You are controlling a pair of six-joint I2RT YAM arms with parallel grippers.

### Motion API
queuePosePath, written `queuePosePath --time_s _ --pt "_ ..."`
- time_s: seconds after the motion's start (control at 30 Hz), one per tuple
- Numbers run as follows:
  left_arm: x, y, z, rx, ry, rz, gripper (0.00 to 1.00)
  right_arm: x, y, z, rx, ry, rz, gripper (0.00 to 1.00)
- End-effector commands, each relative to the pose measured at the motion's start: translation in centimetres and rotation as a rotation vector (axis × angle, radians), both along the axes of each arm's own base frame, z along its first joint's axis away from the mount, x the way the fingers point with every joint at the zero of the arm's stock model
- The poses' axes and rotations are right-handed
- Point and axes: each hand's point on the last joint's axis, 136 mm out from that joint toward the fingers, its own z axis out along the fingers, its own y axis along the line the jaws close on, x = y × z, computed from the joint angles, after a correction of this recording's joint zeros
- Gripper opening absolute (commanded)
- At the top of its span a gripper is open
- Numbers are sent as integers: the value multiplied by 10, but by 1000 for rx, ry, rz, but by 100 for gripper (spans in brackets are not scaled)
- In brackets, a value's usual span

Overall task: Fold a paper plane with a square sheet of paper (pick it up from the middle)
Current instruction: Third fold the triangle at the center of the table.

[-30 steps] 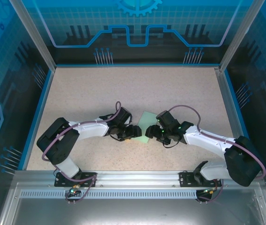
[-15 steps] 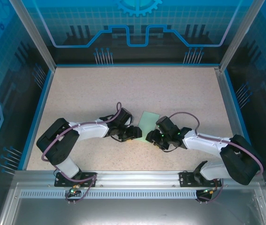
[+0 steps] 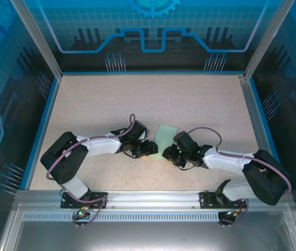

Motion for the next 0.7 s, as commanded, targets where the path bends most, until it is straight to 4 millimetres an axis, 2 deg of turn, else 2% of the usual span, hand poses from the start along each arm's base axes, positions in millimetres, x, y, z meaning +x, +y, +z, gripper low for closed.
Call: queuePosePath --time_s 0.0,0.13,0.3,0.47,0.67 --pt "-1 -3 11 -12 -10 -8 58 -2 3 2 24 -20 -15 29" --pt "5 7 17 58 -47 4 58 1 6 6 56 -27 -27 16" --pt "22 18 39 115 -146 27 58 0 1 10 14 -43 22 3" --pt "34 7 47 62 -190 22 55 -6 5 18 -4 -48 195 1" --pt "59 -20 53 -65 -218 18 49 -20 5 8 38 20 277 2"
